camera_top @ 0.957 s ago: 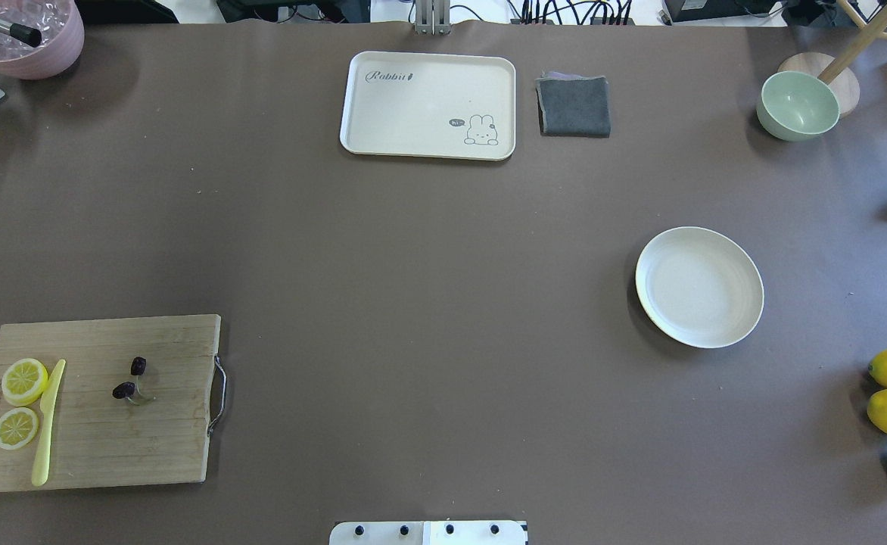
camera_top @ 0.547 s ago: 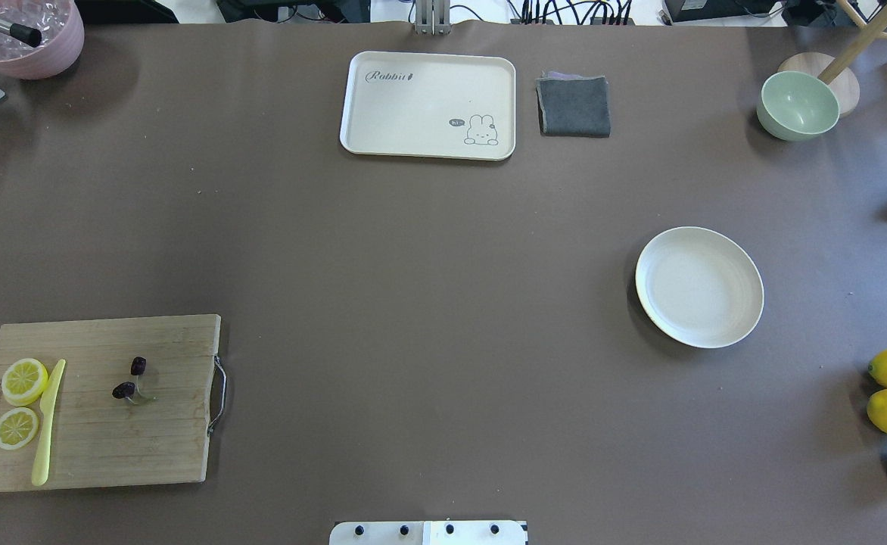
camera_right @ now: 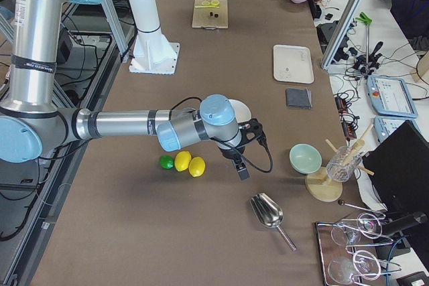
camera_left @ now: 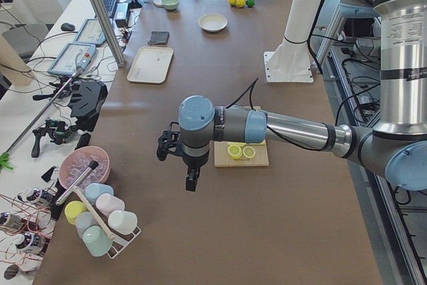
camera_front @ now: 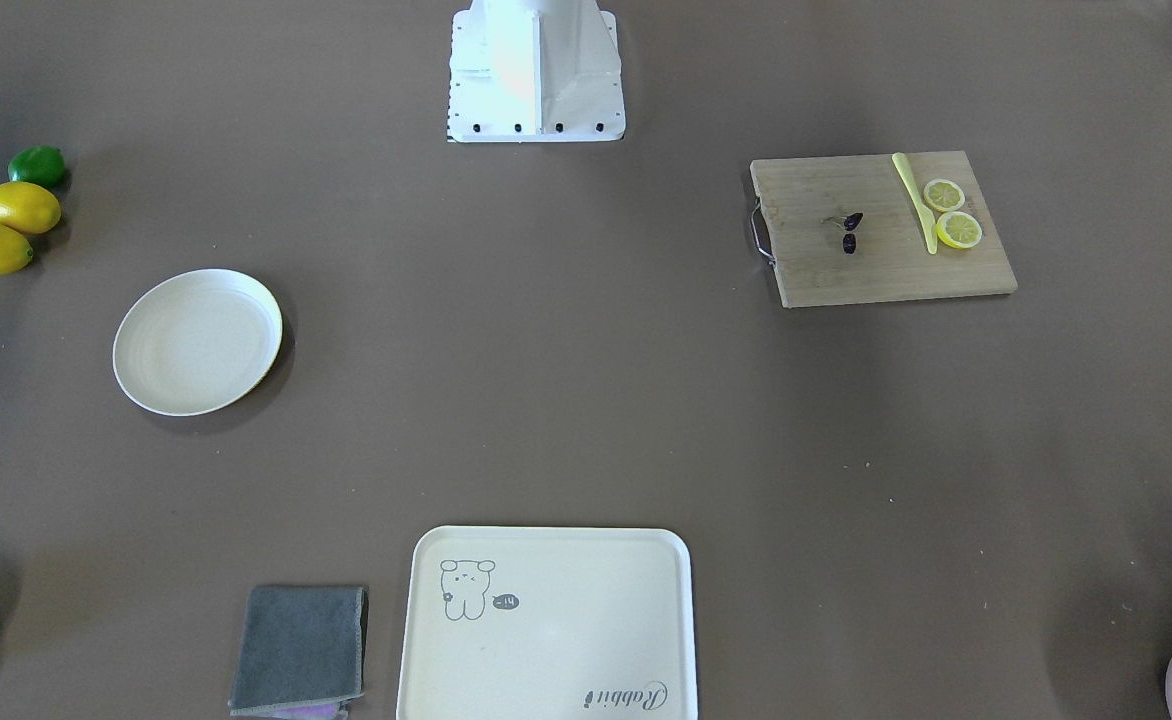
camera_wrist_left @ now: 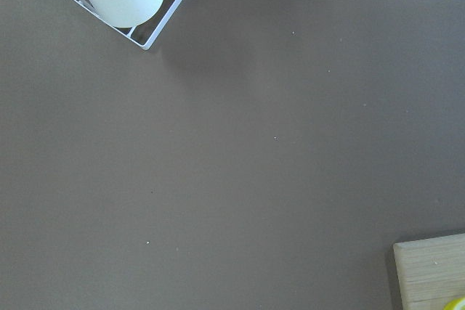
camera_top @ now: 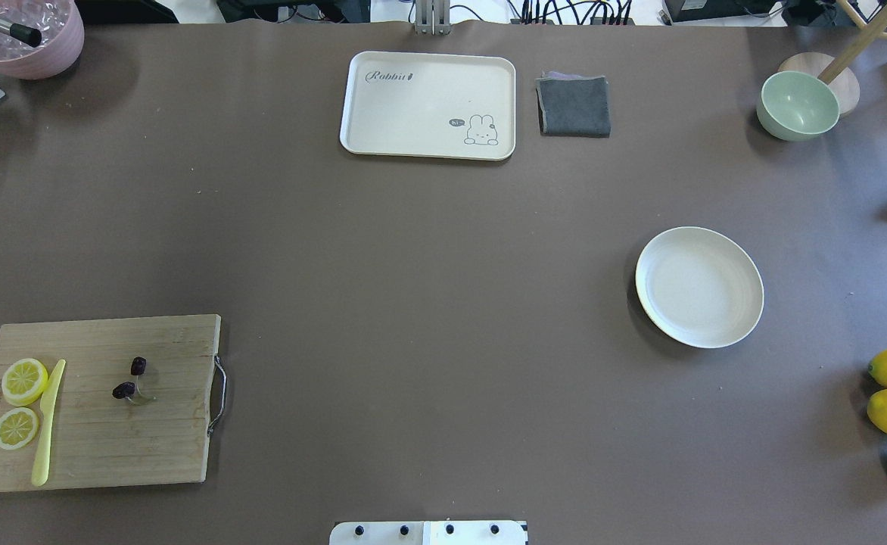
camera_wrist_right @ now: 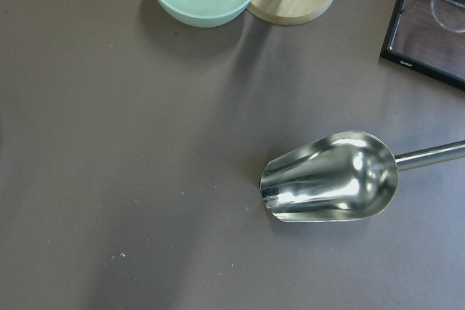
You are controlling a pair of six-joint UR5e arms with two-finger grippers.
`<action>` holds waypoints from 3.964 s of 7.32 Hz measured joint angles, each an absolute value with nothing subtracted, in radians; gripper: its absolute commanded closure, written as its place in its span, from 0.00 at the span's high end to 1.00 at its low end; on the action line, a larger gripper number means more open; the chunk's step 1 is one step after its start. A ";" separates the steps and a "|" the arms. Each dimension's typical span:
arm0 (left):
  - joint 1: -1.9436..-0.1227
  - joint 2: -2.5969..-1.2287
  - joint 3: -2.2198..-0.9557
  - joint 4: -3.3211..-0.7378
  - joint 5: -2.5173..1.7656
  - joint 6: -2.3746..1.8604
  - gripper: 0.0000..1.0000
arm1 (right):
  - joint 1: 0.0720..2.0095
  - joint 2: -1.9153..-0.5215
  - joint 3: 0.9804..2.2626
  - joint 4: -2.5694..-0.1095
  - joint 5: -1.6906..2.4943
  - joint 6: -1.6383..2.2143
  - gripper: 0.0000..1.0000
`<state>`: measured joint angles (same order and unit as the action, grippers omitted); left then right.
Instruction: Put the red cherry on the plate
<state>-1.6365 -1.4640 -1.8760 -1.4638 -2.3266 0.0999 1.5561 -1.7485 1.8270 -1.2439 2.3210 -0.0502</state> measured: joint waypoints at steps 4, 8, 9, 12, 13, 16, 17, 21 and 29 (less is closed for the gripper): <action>-1.641 -1.525 -1.815 -1.774 -2.399 0.100 0.99 | 1.436 -1.718 1.833 -1.164 2.402 0.369 0.99; -1.633 -1.482 -1.805 -1.965 -2.465 0.076 0.99 | 1.059 -1.732 1.757 -0.825 2.158 0.892 0.87; -1.633 -1.481 -1.806 -1.970 -2.466 0.073 0.99 | 0.972 -1.731 1.732 -0.745 2.097 0.999 0.82; -1.632 -1.480 -1.806 -1.973 -2.465 0.068 0.98 | 0.794 -1.728 1.716 -0.673 1.953 1.157 0.28; -1.632 -1.480 -1.805 -1.972 -2.465 0.065 0.99 | 0.777 -1.728 1.715 -0.670 1.939 1.170 0.00; -1.632 -1.483 -1.805 -1.971 -2.464 0.060 0.99 | 0.768 -1.726 1.718 -0.667 1.932 1.190 0.00; -1.632 -1.485 -1.804 -1.971 -2.464 0.060 0.99 | 0.767 -1.725 1.719 -0.667 1.929 1.191 0.00; -1.631 -1.488 -1.804 -1.971 -2.463 0.050 0.99 | 0.763 -1.652 1.793 -0.731 1.922 1.254 0.00; -1.628 -1.493 -1.801 -1.971 -2.464 0.044 0.99 | 0.415 -1.067 1.764 -1.275 1.600 1.604 0.00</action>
